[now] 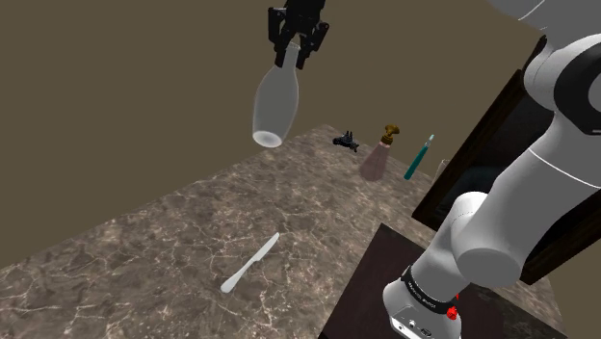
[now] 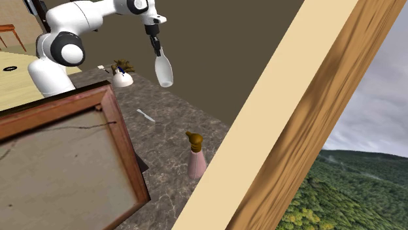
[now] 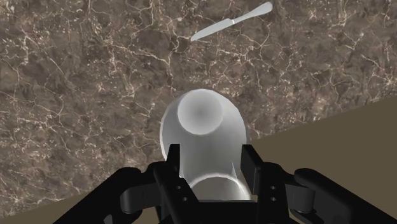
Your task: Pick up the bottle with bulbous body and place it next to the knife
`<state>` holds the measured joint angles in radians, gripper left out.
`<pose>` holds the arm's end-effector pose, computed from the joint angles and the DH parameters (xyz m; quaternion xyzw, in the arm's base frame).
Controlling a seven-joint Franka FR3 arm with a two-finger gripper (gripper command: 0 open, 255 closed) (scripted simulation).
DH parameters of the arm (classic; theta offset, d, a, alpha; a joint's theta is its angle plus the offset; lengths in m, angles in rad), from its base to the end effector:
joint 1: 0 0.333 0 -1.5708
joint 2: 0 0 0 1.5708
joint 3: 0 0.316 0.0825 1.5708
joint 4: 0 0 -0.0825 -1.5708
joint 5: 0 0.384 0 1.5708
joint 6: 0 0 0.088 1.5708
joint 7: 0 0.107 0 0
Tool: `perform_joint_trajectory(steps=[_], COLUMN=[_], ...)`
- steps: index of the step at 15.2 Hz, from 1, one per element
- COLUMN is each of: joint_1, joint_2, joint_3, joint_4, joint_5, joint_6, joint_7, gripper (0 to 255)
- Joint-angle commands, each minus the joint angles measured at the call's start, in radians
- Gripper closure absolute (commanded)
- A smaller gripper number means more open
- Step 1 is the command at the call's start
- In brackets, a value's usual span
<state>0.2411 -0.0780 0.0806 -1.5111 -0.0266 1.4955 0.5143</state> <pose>0.4948 0.1639 0.6875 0.9946 -0.0975 0.0350 0.0023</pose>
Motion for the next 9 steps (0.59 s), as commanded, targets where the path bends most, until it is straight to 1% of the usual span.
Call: perform_joint_trajectory(steps=[1,9], joint_1=[-0.001,-0.001], joint_2=[-0.015,-0.051], joint_3=[-0.001,-0.002], joint_4=[-0.047,-0.199], joint_5=[0.001,0.004], joint_6=[0.034,0.149], joint_7=[-0.001,0.000], gripper=[255,255])
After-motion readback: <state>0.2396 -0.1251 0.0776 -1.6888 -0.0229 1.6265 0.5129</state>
